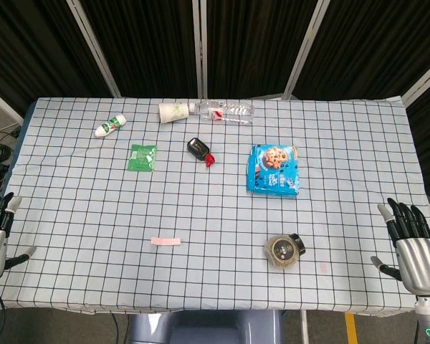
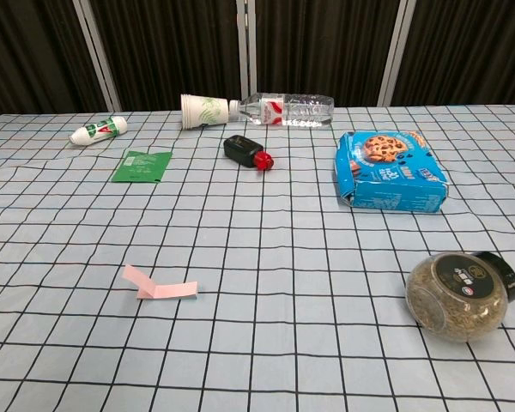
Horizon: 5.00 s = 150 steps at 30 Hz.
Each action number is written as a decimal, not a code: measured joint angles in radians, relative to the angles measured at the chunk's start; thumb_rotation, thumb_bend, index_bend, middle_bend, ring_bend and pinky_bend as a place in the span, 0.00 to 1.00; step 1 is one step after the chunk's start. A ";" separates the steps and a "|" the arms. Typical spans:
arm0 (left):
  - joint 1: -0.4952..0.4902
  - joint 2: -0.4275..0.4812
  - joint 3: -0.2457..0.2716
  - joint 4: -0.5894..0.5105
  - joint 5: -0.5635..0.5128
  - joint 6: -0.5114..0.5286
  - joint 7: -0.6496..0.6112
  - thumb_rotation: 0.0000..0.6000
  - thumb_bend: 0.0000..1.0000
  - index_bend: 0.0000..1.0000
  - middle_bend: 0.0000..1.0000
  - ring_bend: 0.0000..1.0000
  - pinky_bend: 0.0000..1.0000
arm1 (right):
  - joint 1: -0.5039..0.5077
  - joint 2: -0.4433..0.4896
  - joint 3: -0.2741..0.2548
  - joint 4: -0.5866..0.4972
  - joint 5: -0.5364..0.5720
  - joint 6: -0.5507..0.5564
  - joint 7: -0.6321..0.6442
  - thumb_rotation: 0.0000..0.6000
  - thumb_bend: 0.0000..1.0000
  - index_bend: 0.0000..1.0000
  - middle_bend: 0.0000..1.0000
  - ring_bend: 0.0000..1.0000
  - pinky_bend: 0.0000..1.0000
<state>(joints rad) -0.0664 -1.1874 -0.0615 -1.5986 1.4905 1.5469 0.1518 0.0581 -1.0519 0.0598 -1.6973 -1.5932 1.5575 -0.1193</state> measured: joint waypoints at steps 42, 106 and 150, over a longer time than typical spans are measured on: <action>-0.533 -0.269 0.096 0.294 0.373 -0.509 0.081 1.00 0.40 0.39 0.00 0.00 0.00 | 0.012 -0.011 0.056 0.021 0.145 -0.039 -0.042 1.00 0.00 0.00 0.00 0.00 0.00; -0.705 -0.295 -0.154 0.081 0.027 -0.510 0.207 1.00 0.50 0.84 0.00 0.00 0.00 | 0.265 0.013 0.105 0.004 0.170 -0.436 0.181 1.00 0.00 0.12 0.00 0.00 0.00; -1.019 -0.591 -0.381 0.178 -0.452 -0.469 0.368 1.00 0.53 0.85 0.00 0.00 0.00 | 0.728 -0.408 0.310 -0.077 0.851 -0.504 -0.096 1.00 0.19 0.50 0.00 0.00 0.00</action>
<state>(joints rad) -1.0853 -1.7787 -0.4423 -1.4211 1.0382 1.0779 0.5195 0.7864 -1.4598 0.3702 -1.7746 -0.7425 1.0540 -0.2149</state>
